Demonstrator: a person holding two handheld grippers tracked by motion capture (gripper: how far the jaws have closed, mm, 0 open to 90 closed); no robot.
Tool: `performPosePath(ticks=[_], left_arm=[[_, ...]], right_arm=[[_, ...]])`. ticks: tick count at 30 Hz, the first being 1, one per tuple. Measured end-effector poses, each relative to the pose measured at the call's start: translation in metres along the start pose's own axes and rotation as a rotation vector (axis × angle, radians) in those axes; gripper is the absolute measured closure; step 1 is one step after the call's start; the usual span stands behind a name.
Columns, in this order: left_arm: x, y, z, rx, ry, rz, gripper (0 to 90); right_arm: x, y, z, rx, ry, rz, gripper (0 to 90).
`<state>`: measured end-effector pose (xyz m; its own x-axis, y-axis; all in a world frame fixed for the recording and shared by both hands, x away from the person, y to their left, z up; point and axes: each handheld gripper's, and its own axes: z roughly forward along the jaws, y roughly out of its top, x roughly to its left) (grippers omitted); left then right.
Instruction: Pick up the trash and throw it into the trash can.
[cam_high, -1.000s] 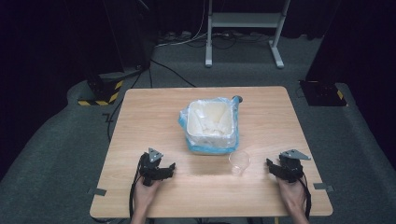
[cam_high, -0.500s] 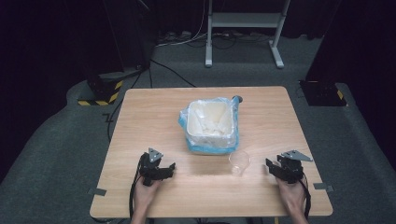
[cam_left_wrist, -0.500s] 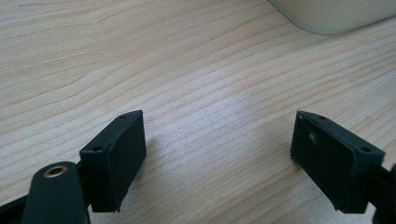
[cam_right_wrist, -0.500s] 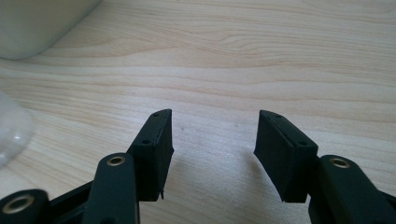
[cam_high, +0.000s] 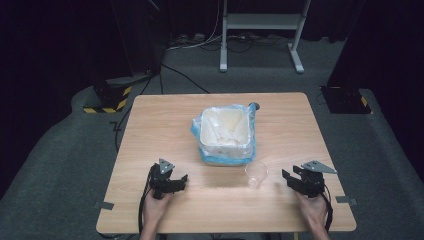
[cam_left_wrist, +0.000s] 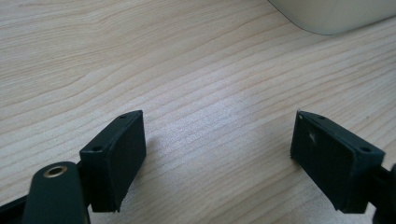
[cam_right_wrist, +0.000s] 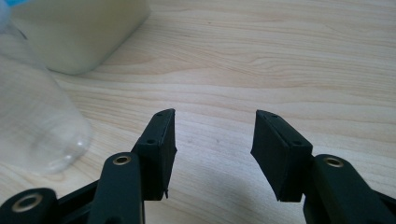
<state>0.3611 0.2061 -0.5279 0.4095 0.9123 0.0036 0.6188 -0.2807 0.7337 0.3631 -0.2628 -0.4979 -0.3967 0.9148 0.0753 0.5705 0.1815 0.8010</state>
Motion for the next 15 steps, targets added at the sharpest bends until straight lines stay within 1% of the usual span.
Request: performPosePath(ticks=[5,7,8,9,10,11,12,13,14,15], left_arm=[[0.000,0.000,0.000,0.000,-0.001,-0.003,18.0],[0.000,0.000,0.000,0.000,-0.001,-0.003,18.0],[0.000,0.000,0.000,0.000,-0.001,-0.003,18.0],[0.000,0.000,0.000,0.000,-0.001,-0.003,18.0],[0.000,0.000,0.000,0.000,-0.001,-0.003,18.0],[0.000,0.000,0.000,0.000,-0.001,-0.003,18.0],[0.000,0.000,0.000,0.000,-0.001,-0.003,18.0],[0.000,0.000,0.000,-0.001,-0.001,-0.003,18.0],[0.000,0.000,0.000,-0.001,-0.001,-0.003,18.0],[0.000,0.000,0.000,0.000,-0.001,-0.003,18.0]], right_arm=[[0.005,0.006,-0.007,-0.017,0.034,-0.010,51.3],[0.005,0.008,-0.008,-0.024,0.038,-0.015,51.8],[0.007,0.011,-0.011,-0.033,0.055,-0.014,52.6],[0.008,0.012,-0.013,-0.036,0.061,-0.013,53.0],[0.008,0.012,-0.013,-0.036,0.061,-0.013,53.0],[0.009,0.015,-0.015,-0.039,0.074,-0.010,53.7],[0.009,0.015,-0.015,-0.039,0.074,-0.010,53.7],[0.011,0.018,-0.017,-0.039,0.089,-0.014,53.9],[0.011,0.018,-0.017,-0.039,0.089,-0.014,53.9],[0.013,0.020,-0.018,-0.042,0.100,-0.025,54.2]])
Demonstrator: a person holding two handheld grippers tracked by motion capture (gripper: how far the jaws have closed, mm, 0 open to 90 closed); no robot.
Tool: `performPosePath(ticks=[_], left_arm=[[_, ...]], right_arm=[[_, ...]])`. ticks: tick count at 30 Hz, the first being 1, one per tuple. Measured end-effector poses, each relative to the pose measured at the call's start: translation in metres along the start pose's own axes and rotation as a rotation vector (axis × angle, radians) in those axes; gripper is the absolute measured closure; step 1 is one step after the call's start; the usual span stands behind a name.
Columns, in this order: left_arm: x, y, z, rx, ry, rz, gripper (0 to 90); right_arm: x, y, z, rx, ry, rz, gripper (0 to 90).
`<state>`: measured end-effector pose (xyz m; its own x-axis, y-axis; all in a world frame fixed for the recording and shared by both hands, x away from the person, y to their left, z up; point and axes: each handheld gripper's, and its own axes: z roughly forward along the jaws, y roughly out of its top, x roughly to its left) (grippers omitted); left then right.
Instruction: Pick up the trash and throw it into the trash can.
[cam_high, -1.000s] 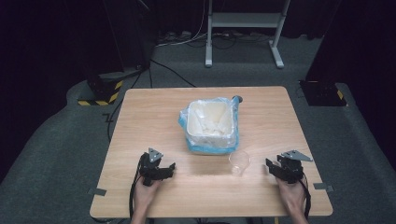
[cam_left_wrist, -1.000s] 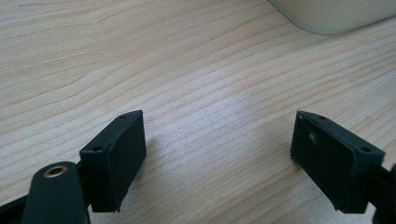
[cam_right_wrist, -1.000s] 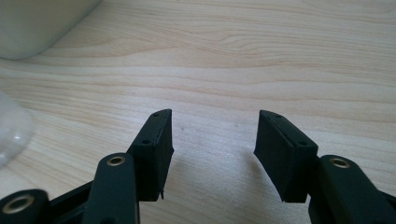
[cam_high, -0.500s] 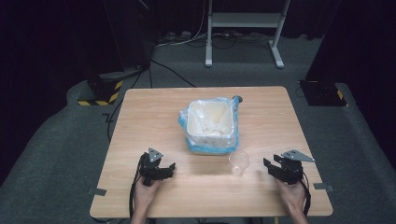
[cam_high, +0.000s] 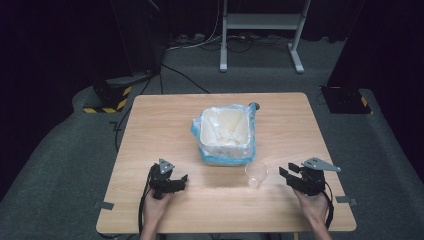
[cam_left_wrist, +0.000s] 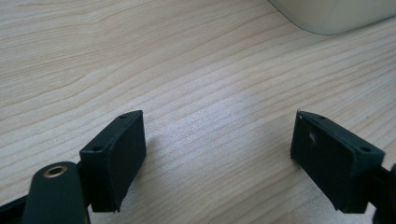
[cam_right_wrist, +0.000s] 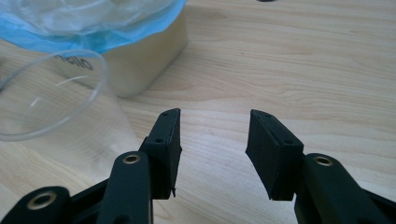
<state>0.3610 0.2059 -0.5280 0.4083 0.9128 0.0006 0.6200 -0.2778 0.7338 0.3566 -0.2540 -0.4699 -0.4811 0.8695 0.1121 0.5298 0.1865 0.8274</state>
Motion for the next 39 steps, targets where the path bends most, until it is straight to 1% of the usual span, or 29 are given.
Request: performPosePath(ticks=[11,13,20,27,32,37,39], left_arm=[[0.000,0.000,0.000,0.000,0.000,0.000,18.0],[0.000,0.000,0.000,0.000,0.000,0.000,18.0],[0.000,0.000,0.000,0.000,0.001,0.002,18.0],[0.000,0.000,0.000,0.000,0.001,0.002,18.0],[0.000,0.000,0.000,0.000,0.001,0.002,18.0],[0.000,0.000,0.000,0.000,0.001,0.003,18.0],[0.000,0.000,0.000,0.000,0.001,0.003,18.0]], right_arm=[[0.008,0.013,-0.006,-0.022,0.052,-0.019,57.5],[0.010,0.016,-0.007,-0.033,0.070,-0.026,58.5],[0.015,0.023,-0.007,-0.031,0.104,-0.028,60.3],[0.021,0.028,-0.001,-0.028,0.123,-0.047,60.6],[0.027,0.033,0.003,-0.023,0.132,-0.070,60.6],[0.031,0.036,0.007,-0.014,0.142,-0.070,60.7],[0.033,0.038,0.010,-0.011,0.147,-0.080,60.9]])
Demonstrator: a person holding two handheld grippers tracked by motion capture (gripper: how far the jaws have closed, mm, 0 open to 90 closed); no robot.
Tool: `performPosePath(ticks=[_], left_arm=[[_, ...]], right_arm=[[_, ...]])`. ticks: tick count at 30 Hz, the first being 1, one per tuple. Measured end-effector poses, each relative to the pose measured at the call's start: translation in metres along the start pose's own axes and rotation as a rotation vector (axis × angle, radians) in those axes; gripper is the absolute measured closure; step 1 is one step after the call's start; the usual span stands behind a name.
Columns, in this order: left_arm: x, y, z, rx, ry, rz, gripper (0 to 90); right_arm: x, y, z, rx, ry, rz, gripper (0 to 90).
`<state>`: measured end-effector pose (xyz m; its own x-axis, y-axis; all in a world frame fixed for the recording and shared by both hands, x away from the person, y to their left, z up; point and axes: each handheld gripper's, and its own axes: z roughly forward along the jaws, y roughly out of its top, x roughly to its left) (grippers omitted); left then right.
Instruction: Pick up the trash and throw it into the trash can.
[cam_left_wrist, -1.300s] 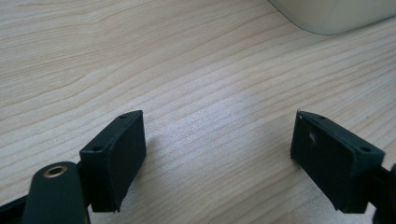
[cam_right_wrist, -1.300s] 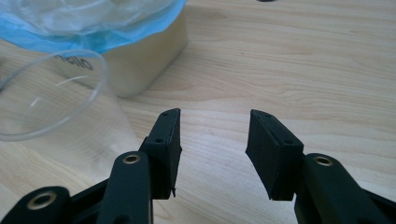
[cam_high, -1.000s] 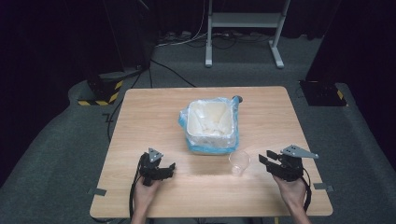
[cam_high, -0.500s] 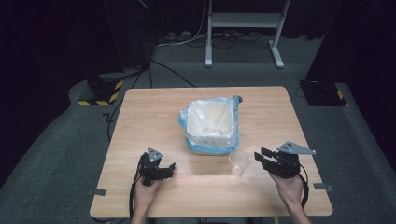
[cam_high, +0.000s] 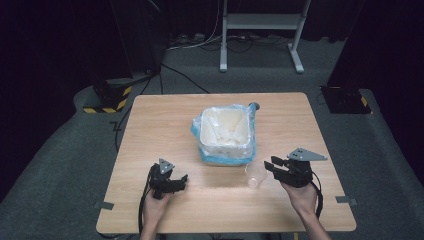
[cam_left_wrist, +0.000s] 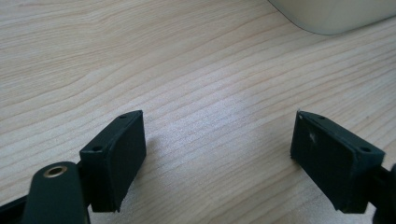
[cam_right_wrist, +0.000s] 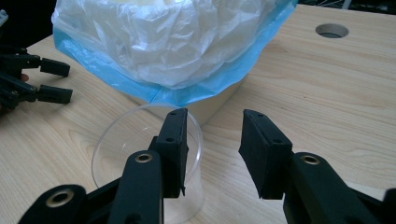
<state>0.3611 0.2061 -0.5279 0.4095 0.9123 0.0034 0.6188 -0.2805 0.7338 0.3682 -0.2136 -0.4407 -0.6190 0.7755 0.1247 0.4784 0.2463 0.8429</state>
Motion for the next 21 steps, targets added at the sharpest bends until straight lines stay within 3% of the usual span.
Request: performPosePath(ticks=[9,21], left_arm=[[0.000,0.000,0.000,0.000,0.000,0.000,18.0],[0.000,0.000,0.000,0.000,0.000,-0.001,18.0]], right_arm=[[0.000,0.001,0.009,0.025,0.020,0.005,64.4],[0.001,-0.002,0.023,0.071,0.061,-0.009,82.2]])
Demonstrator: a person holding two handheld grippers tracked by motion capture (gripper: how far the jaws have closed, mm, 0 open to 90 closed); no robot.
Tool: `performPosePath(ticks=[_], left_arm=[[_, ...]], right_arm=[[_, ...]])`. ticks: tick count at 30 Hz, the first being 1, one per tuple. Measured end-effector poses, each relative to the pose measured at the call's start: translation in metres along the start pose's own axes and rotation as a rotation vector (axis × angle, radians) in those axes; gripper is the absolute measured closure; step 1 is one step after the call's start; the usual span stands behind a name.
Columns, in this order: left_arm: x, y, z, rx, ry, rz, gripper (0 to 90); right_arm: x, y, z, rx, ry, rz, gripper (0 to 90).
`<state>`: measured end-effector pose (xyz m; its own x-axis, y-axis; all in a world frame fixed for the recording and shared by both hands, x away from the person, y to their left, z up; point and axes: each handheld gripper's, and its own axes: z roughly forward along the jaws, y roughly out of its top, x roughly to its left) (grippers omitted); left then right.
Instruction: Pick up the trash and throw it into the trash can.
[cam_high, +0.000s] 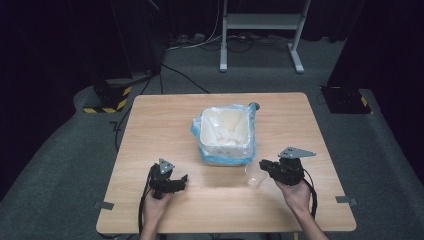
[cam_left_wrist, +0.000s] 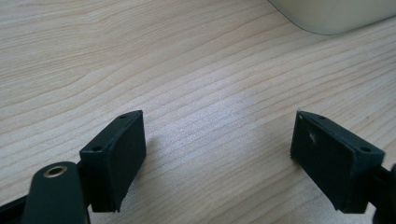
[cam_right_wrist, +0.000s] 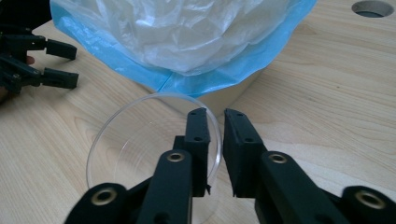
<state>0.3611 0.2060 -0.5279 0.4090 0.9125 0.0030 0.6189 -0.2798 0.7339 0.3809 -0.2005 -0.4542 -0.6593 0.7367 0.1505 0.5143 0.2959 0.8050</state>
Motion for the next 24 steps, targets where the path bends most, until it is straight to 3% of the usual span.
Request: performPosePath(ticks=[16,24], left_arm=[[0.000,0.000,0.000,0.000,0.000,0.001,18.0],[0.000,0.000,0.000,0.000,0.000,0.000,18.0]], right_arm=[[0.004,0.005,-0.012,-0.026,0.038,-0.018,85.1],[0.008,0.013,-0.024,-0.042,0.028,-0.046,85.3]])
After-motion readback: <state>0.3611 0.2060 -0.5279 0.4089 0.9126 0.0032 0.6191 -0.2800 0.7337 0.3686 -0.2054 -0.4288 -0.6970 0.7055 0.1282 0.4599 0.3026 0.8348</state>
